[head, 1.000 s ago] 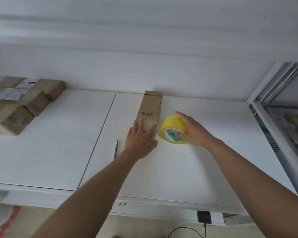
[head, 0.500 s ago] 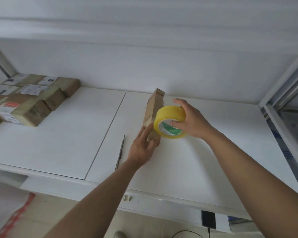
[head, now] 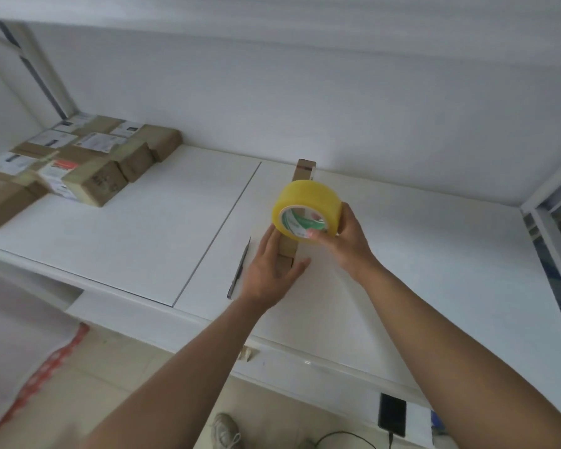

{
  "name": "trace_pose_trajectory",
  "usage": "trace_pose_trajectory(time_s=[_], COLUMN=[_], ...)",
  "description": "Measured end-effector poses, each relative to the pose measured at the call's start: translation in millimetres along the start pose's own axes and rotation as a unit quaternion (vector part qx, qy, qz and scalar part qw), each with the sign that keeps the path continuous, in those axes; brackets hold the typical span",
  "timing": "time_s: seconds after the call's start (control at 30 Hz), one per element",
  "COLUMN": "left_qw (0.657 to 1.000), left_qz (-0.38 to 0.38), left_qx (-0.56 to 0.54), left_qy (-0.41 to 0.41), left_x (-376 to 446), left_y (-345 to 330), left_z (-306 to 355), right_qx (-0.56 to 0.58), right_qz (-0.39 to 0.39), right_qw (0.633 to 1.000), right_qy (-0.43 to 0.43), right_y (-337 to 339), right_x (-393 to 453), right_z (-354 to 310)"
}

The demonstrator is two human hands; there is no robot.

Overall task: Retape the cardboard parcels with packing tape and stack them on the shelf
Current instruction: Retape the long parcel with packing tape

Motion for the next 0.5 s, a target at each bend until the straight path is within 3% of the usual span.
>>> trace_pose_trajectory(time_s=[0.2, 0.5], left_qw=[0.995, 0.99], left_qz=[0.038, 0.054], left_qx=[0.09, 0.128], left_qy=[-0.018, 0.016], left_x=[-2, -1], left_y=[-4, -10], left_z=[-4, -9], right_qx=[0.027, -0.06], right_qz=[-0.017, -0.034], right_qw=[0.999, 0.998], right_qy=[-0.024, -0.007], right_y=[-1, 24], right_x=[4, 2], right_z=[16, 14])
Point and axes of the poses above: each hand's wrist, its own x-axis towards the middle knuckle, its own y-axis out of the back of the hand, z = x × y, the point moved 5 cm from there along x, towards the middle knuckle, and after that the axes turned 5 degrees about -x, right-handed, at the moved point
